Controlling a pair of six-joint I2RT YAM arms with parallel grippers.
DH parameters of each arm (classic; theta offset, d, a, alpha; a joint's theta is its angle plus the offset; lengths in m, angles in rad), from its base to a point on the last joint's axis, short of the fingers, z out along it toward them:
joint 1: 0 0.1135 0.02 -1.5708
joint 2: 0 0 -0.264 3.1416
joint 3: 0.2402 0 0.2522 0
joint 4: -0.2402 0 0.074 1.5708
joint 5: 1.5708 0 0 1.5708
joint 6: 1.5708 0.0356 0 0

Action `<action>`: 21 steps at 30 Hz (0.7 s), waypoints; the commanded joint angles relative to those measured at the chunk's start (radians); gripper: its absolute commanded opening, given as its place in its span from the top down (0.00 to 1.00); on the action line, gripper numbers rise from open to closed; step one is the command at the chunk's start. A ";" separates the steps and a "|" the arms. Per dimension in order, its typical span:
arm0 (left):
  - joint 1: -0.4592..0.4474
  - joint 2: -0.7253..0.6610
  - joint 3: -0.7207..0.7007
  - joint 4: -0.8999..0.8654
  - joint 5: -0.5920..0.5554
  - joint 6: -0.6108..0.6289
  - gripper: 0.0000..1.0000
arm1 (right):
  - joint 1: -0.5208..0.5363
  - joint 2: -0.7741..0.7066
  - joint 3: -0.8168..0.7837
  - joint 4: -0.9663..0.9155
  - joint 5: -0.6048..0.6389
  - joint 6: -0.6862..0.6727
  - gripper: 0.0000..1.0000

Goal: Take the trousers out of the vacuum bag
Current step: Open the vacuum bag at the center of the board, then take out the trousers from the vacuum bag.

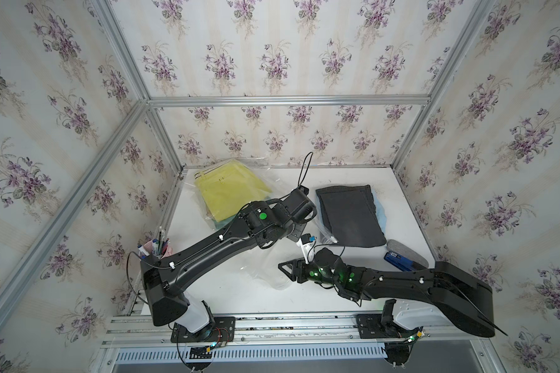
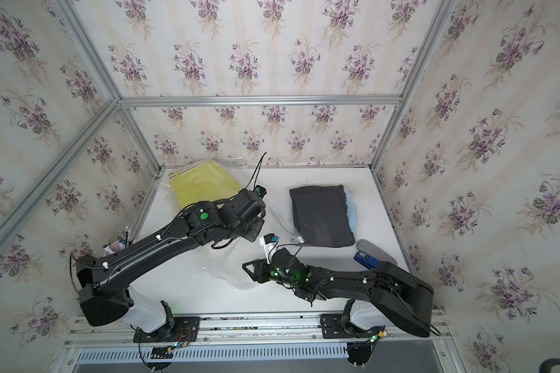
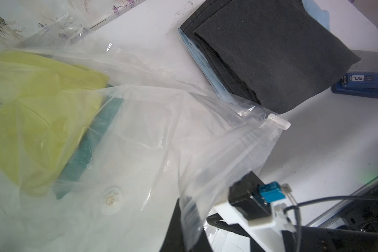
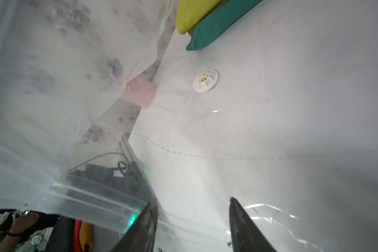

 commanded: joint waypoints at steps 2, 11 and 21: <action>-0.001 -0.008 0.026 -0.040 0.005 0.053 1.00 | -0.002 0.123 0.116 0.086 0.081 0.083 0.49; -0.001 -0.024 0.083 -0.081 -0.052 0.119 1.00 | -0.044 0.434 0.309 0.287 0.079 0.251 0.50; 0.000 -0.128 -0.071 0.058 -0.019 0.235 1.00 | -0.124 0.616 0.531 0.251 0.108 0.366 0.50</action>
